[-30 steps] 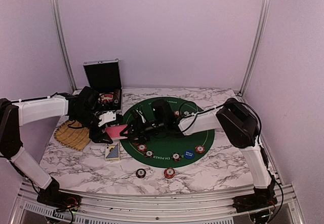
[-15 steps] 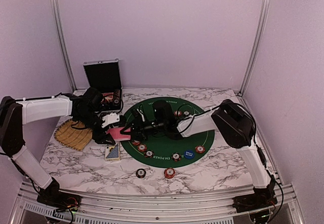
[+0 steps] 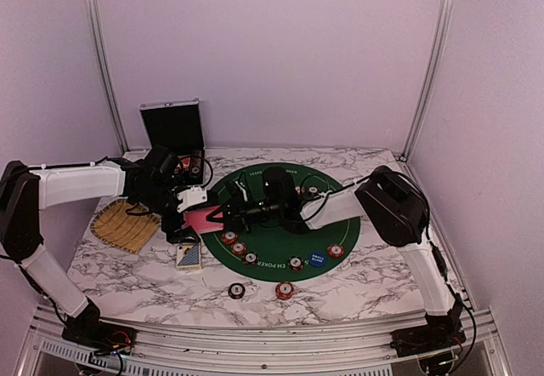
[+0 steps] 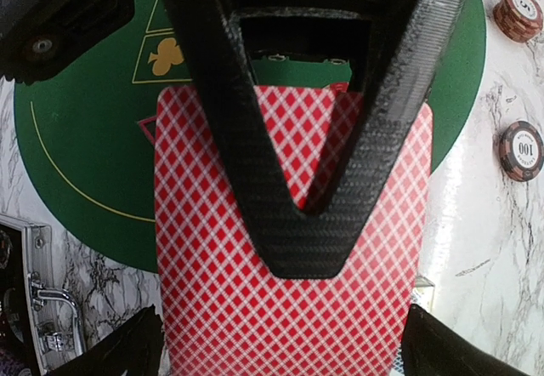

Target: Distribute texas hold em gaming equipment

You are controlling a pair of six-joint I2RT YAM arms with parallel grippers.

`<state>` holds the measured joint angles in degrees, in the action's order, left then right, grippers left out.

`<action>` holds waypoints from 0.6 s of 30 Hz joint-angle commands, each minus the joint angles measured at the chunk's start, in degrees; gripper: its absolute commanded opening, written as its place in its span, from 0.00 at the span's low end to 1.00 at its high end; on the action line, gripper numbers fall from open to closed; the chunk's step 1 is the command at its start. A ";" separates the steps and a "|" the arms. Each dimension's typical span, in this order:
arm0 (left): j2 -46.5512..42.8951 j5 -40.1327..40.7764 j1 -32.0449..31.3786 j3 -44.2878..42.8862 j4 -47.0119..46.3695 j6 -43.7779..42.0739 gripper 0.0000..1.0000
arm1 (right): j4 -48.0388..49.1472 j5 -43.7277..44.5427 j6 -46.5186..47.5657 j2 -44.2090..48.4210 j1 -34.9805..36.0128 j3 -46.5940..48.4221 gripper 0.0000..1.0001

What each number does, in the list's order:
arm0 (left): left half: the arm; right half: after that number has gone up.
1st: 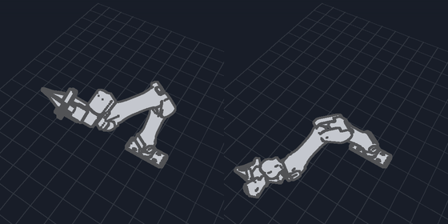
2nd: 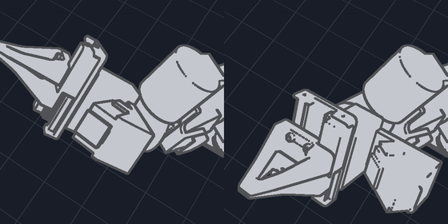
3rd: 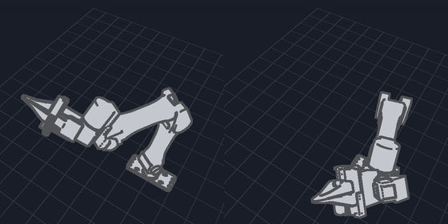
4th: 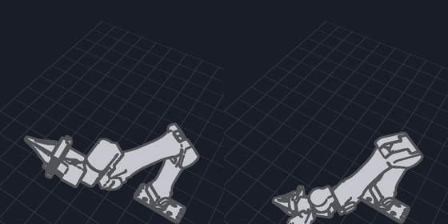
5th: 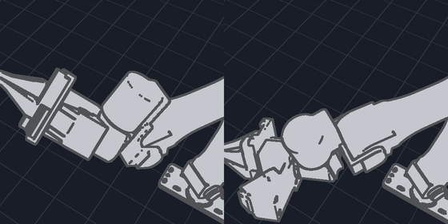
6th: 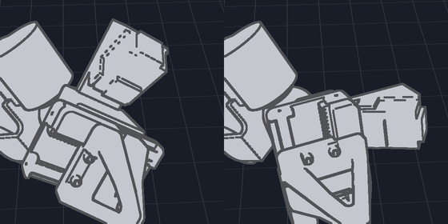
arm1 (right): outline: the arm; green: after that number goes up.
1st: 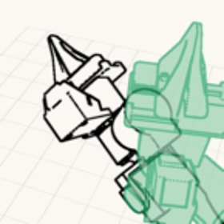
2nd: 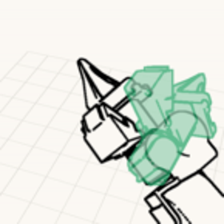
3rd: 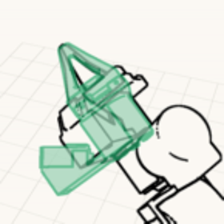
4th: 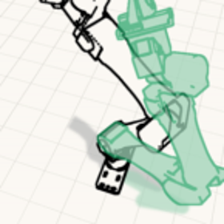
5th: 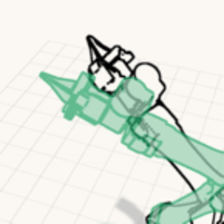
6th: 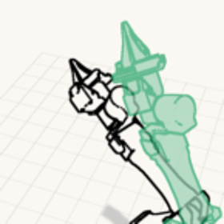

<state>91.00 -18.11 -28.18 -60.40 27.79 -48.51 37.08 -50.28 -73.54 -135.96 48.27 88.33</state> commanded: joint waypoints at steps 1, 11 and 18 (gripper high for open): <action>1.66 0.59 -1.22 -3.26 2.40 -3.26 0.99 | 2.86 -0.27 -1.09 -0.14 -0.52 -0.38 0.00; 5.37 0.52 -3.60 -8.55 7.49 -9.28 0.99 | 5.15 -1.05 -4.01 -0.14 -0.55 -0.23 0.00; 6.70 2.61 -3.98 -10.15 8.42 -9.86 0.88 | 8.13 -0.92 -6.42 -0.17 -0.78 -1.15 0.00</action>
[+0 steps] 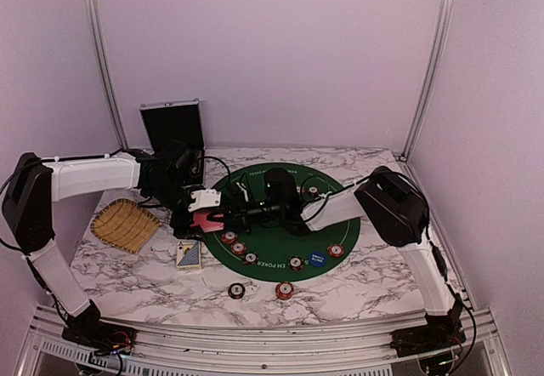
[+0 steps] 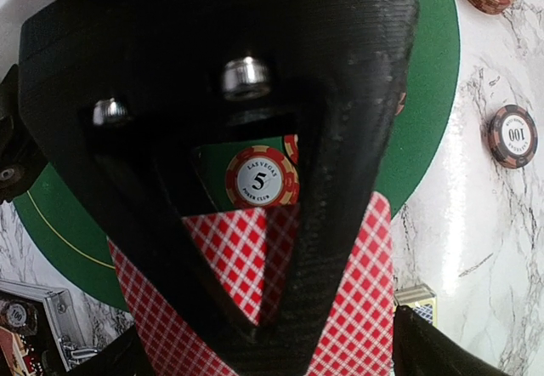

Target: Distribute texas hold em gaming equipment

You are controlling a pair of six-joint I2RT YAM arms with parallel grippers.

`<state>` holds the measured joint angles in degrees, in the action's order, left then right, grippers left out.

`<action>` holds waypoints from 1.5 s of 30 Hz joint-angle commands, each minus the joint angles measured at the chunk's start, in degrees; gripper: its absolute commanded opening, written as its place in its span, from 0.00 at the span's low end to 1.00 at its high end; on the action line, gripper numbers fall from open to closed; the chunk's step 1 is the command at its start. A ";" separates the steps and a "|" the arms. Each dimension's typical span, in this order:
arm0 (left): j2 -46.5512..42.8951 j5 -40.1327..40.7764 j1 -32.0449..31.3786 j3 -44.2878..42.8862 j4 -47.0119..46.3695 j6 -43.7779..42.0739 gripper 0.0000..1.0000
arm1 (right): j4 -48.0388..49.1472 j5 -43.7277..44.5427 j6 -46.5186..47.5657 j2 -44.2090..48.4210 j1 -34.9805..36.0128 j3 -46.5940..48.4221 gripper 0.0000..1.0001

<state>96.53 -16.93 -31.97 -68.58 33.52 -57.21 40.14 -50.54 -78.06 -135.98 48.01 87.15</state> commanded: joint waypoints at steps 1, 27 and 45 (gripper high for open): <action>1.31 1.48 -0.18 -2.32 2.61 -0.84 0.86 | 5.12 -0.62 -1.96 -0.16 -0.47 -0.04 0.00; 2.67 0.93 -1.27 -4.11 -1.67 6.30 0.38 | -1.61 2.70 1.87 0.75 -0.66 -0.70 0.38; 1.22 3.28 -2.05 -3.37 -1.06 6.50 0.33 | -16.13 7.59 11.40 3.96 -1.47 -0.62 0.44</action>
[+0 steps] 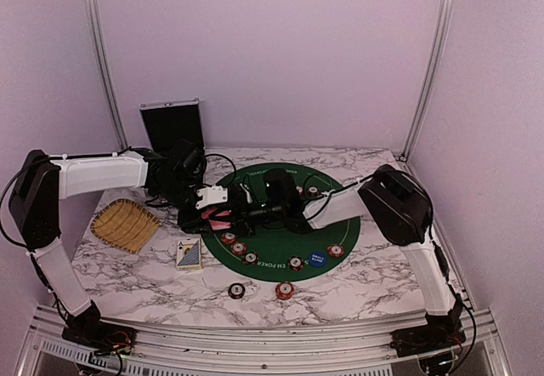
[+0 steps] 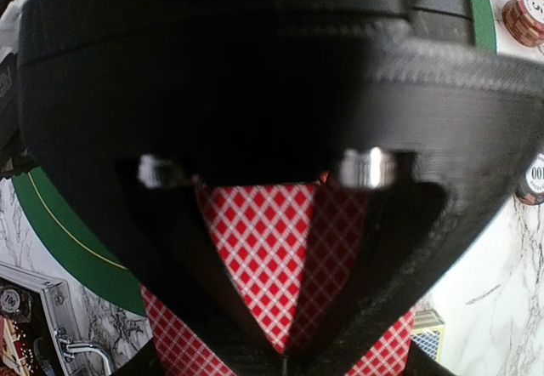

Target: Distribute texas hold em gaming equipment

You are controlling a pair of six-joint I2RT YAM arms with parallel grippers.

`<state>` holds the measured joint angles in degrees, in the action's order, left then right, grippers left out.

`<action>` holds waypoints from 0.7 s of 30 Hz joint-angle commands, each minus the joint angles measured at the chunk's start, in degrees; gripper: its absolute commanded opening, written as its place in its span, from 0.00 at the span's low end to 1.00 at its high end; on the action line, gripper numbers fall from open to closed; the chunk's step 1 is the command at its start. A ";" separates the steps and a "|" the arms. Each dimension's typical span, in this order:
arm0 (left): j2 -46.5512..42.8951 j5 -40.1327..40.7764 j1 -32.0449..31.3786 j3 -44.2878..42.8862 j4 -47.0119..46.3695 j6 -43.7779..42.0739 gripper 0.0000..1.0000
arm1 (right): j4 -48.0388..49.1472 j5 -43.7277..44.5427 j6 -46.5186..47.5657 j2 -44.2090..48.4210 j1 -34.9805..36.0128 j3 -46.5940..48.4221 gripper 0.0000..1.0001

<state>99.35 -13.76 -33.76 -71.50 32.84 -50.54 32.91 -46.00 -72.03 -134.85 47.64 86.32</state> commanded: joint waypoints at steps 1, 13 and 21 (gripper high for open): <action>-1.70 0.28 -0.26 -0.33 -0.33 -0.24 0.33 | -9.56 3.17 6.01 3.17 -1.10 0.24 0.44; -2.46 1.31 -0.26 0.26 -0.33 0.91 0.29 | -9.90 2.85 6.79 5.28 -1.15 -1.06 0.37; -2.74 2.27 -0.09 0.88 -0.33 0.45 0.27 | -10.00 2.06 7.58 7.02 -1.21 -1.94 0.41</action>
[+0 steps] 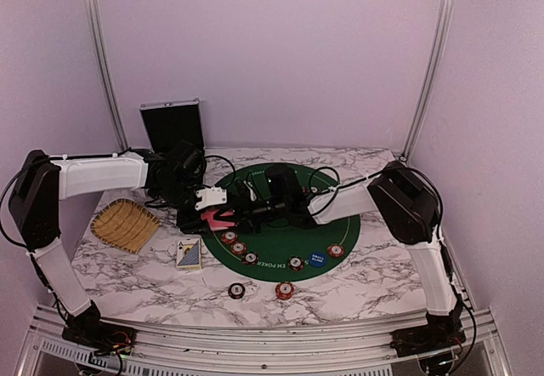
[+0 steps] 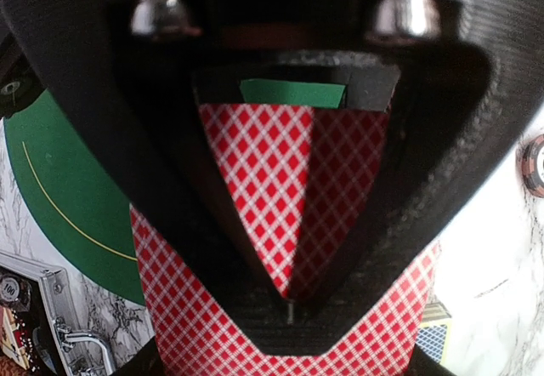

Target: Distribute texas hold em gaming equipment

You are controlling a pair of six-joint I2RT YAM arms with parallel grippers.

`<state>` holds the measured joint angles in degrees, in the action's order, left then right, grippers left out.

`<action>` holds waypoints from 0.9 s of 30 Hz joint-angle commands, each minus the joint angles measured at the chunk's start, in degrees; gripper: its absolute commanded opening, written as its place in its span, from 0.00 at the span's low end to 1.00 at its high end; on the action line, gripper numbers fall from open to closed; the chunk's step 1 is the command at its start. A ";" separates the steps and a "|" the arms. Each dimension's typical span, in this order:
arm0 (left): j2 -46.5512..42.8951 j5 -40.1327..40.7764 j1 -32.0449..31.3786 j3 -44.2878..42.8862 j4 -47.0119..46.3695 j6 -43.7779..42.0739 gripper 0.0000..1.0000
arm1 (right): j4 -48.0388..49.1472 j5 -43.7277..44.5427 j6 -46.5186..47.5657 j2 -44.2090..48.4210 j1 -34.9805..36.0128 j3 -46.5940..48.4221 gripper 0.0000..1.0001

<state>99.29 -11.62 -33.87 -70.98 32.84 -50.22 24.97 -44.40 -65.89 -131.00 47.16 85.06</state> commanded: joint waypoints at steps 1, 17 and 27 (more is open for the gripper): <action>-2.71 0.25 0.03 0.46 -0.35 0.05 0.27 | -2.20 0.46 1.65 3.47 -0.81 -0.92 0.44; -3.05 0.02 0.56 0.69 -0.32 0.85 0.25 | -2.49 -0.22 2.24 5.22 -1.63 -1.82 0.46; -3.68 -0.01 0.73 0.38 0.36 1.26 0.24 | -7.70 0.71 5.88 5.63 -1.85 -1.33 0.43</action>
<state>98.32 -11.40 -33.58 -70.50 32.91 -49.71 20.43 -44.45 -62.26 -127.59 45.98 82.39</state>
